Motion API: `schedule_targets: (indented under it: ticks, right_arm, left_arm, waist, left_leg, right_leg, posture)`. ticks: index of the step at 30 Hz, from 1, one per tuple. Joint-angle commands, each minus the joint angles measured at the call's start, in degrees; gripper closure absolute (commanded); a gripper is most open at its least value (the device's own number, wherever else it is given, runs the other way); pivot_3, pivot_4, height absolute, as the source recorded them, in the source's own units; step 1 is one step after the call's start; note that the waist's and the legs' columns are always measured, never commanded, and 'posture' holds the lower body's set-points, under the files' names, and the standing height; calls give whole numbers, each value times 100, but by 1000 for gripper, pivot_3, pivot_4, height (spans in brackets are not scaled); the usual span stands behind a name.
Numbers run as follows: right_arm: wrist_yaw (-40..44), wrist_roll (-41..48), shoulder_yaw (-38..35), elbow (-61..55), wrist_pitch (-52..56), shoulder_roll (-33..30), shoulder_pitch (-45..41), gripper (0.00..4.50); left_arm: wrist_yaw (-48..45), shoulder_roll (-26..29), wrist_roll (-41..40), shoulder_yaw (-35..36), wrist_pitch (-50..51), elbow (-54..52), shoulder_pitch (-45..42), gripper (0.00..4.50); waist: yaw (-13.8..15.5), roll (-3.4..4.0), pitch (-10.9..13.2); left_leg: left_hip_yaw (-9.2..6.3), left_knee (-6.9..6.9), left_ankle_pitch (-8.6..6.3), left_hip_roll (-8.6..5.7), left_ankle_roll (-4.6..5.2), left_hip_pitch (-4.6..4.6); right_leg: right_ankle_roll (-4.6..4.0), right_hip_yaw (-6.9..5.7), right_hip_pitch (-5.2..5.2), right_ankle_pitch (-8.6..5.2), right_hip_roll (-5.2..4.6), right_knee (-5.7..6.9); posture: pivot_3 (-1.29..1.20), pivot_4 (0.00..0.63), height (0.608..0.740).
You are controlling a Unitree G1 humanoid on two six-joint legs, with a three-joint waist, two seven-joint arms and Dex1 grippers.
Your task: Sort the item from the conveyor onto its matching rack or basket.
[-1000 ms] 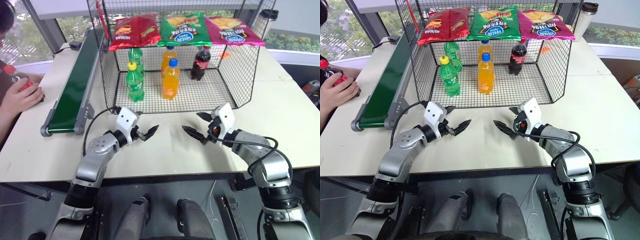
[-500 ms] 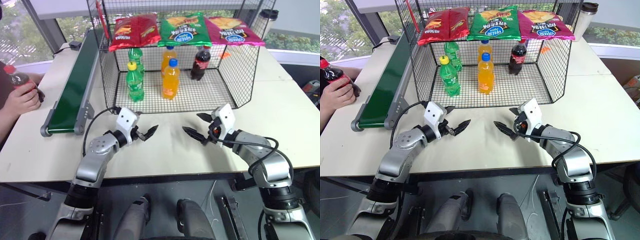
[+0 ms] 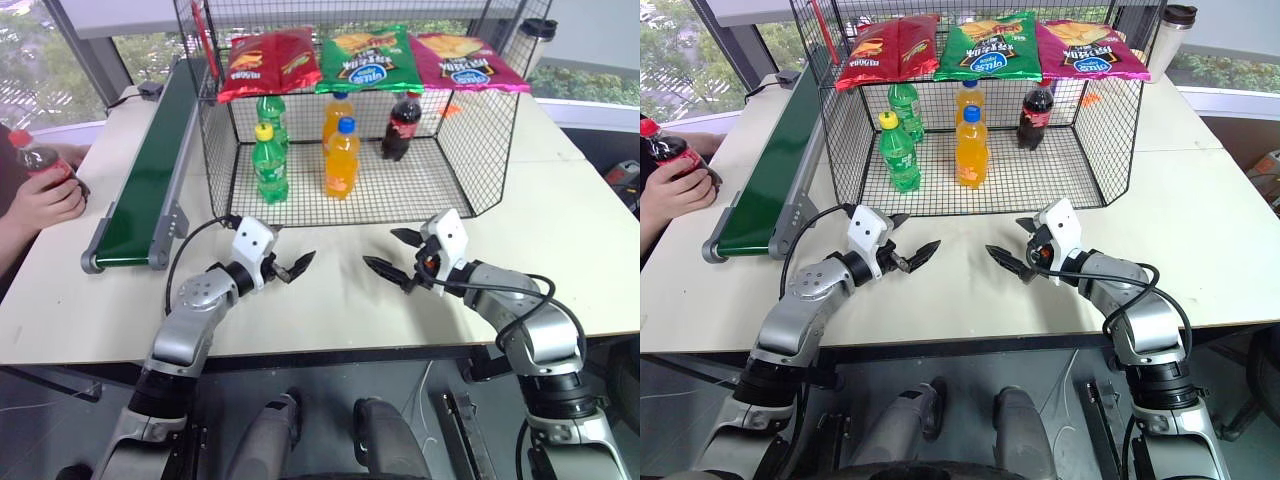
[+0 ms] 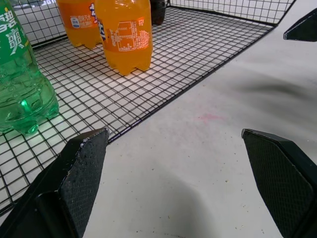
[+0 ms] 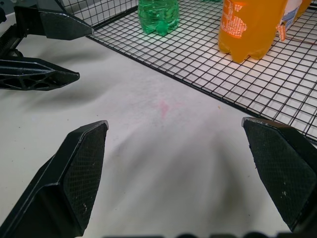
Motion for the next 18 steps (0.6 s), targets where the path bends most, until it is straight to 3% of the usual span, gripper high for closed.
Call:
schedule_targets:
  ticks: [1, 13, 18]
  right_arm:
    - [31, 75, -27, -244, -47, -29, -138, 14]
    - [400, 209, 110, -320, -1, -115, -229, 14]
    - [587, 415, 157, -554, 178, -171, -475, 14]
  left_arm:
    - [25, 5, 29, 16, -41, -164, -26, 0]
    - [47, 128, 13, 100, 3, -471, 105, 0]
    - [242, 185, -414, 694, 394, -819, -73, 0]
  waist:
    - [0, 0, 0]
    - [0, 0, 0]
    - [-5, 0, 0]
  left_leg:
    - [0, 0, 0, 0, 0, 0]
    - [-1, 0, 0, 0, 0, 0]
    - [-2, 0, 0, 0, 0, 0]
  right_leg:
    - [0, 0, 0, 0, 0, 0]
    - [0, 0, 0, 0, 0, 0]
    - [1, 0, 0, 0, -1, 0]
  posture:
    - [0, 150, 738]
    - [0, 150, 738]
    - [0, 150, 738]
